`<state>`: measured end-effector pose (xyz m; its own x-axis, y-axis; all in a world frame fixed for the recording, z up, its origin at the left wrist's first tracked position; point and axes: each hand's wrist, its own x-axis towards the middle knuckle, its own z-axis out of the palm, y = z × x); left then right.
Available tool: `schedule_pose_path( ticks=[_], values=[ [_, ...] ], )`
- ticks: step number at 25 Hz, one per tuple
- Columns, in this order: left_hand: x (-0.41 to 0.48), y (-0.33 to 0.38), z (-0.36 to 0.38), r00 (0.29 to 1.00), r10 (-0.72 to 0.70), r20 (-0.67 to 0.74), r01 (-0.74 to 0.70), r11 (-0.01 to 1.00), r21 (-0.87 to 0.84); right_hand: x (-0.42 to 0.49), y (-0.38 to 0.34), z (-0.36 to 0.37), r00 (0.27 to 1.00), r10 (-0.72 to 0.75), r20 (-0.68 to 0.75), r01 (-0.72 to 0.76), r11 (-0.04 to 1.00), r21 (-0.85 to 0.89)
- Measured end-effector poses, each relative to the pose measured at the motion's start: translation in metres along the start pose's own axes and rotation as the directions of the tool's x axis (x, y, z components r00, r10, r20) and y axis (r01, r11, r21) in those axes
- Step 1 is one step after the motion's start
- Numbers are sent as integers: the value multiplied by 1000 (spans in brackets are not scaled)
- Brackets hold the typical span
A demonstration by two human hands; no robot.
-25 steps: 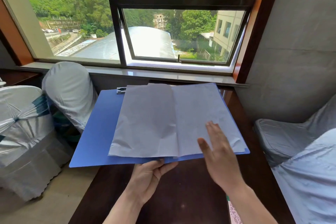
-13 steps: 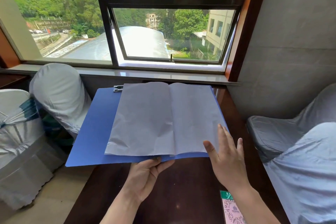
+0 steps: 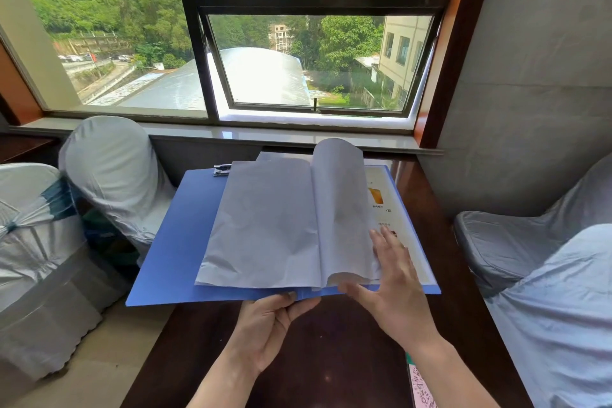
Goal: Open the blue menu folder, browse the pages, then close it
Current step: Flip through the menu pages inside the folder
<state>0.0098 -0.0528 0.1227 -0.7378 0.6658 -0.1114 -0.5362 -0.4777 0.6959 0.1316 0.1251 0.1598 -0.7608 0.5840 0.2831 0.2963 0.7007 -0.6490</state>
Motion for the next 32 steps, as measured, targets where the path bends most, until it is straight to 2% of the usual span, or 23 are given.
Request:
schedule_pose_path(
  ticks=[3,7,14,17,21,23,25,29,32],
  values=[
    [-1,2,-1,1000,17,24,-17,1000,4,3,0,-7,996,-5,-84,9,998,54],
    [0,4,-3,1000,13,8,-13,1000,-22,6,4,-19,992,-35,-121,47,994,102],
    [-1,-1,0,1000,-9,-15,9,999,-43,19,-5,-35,959,-44,-279,54,998,27],
    [-2,-3,4,1000,-12,26,13,1000,-23,24,-10,-31,961,-50,-273,64,997,41],
    [-3,-7,6,999,-19,46,20,1000,-12,22,-26,-22,986,-14,-166,67,946,318],
    [-4,-8,7,998,-19,52,20,1000,-13,19,-39,-14,995,-33,-98,67,928,366],
    [-5,-8,8,998,-23,57,24,1000,-9,14,-49,-2,994,-100,-53,112,942,315],
    [-8,-10,12,995,-9,104,7,1000,17,6,-68,13,946,-322,-25,322,933,164],
    [-11,-12,15,998,-26,58,25,1000,19,5,-79,23,825,-552,-122,558,829,21]
  ],
)
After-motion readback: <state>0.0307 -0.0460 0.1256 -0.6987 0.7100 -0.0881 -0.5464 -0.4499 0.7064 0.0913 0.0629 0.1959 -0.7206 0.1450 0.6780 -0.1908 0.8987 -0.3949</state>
